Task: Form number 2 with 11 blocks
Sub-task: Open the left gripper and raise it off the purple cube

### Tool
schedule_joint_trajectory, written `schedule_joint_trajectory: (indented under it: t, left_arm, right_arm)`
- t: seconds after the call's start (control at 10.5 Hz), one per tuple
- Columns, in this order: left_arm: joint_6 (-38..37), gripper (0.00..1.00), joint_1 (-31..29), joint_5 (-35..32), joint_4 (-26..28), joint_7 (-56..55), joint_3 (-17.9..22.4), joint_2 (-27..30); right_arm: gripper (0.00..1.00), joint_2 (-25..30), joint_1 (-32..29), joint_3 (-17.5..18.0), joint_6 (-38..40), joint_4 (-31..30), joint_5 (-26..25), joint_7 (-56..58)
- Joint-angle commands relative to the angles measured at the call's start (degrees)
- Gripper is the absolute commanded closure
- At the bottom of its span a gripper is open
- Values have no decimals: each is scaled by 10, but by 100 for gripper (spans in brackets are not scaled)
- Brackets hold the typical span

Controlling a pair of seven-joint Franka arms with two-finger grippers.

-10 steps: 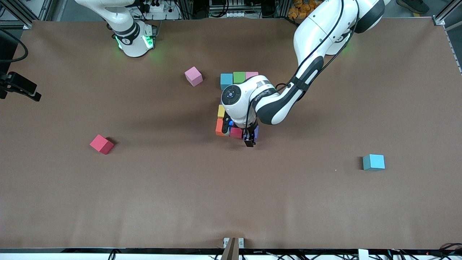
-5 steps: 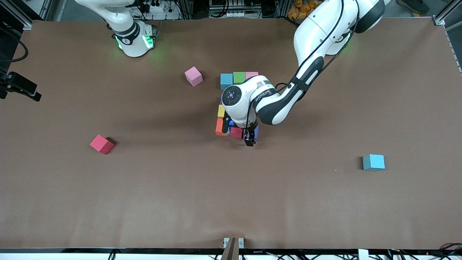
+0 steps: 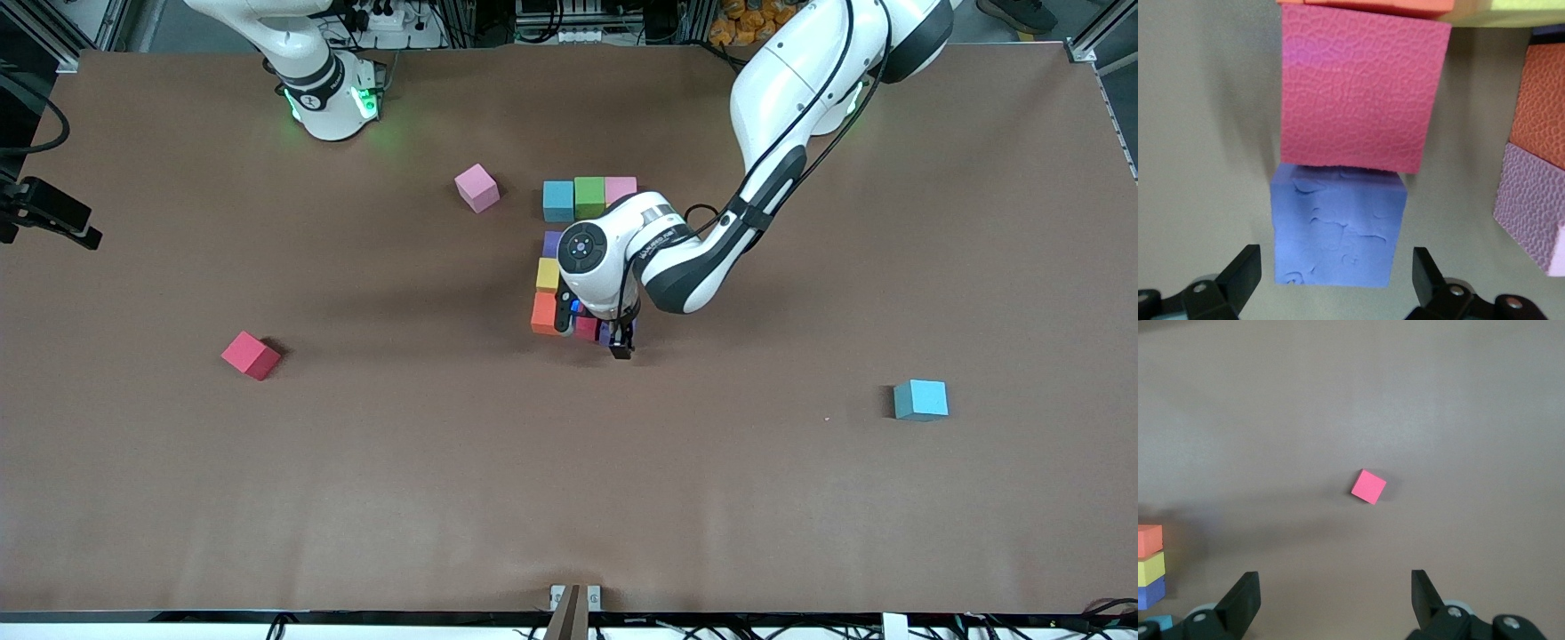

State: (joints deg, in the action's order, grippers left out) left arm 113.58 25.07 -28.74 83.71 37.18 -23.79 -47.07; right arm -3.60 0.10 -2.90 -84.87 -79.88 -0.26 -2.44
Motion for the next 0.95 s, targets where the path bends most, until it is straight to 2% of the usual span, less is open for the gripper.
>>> schedule_joint_trajectory:
  t: [0.0,0.29,0.57,0.86]
  left_arm:
    - [-9,0,-7,29,8,18,0,10]
    - [-12,0,-8,37,7,18,0,11]
    - [-39,0,-15,77,5,18,-1,12]
    - [-47,0,-23,79,2,37,-2,14]
  right_arm:
    - [0,-3,-5,5,6,6,0,-8]
    - [0,-3,-5,5,6,6,0,-8]
    - [0,-3,-5,5,6,6,0,-8]
    - [0,-3,-5,5,6,6,0,-7]
